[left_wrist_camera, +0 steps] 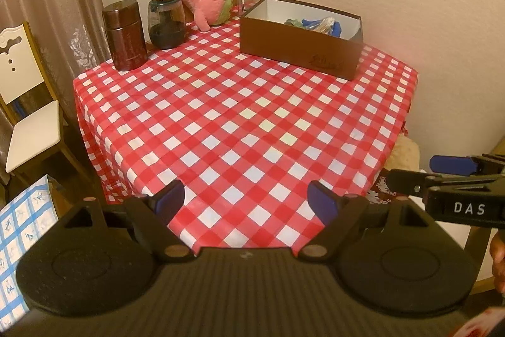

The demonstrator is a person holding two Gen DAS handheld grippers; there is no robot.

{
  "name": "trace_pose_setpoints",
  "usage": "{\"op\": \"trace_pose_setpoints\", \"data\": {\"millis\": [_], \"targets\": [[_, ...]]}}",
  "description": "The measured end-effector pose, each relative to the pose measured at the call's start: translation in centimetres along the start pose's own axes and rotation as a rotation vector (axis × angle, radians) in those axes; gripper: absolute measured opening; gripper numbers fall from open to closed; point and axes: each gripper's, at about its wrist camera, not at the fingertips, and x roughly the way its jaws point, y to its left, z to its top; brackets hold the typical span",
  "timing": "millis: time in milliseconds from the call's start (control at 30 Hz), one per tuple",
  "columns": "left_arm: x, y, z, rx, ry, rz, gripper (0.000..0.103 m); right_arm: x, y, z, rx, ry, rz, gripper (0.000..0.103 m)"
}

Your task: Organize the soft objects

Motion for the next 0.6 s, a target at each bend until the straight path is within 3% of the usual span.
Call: {"op": "trace_pose_setpoints", "data": {"millis": [600], "targets": [[-0.37, -0.74, 0.12, 0.001, -0.002, -0.005, 0.084, -0.44, -0.42, -0.02, 0.003, -0.001, -0.002, 0.077]]}}
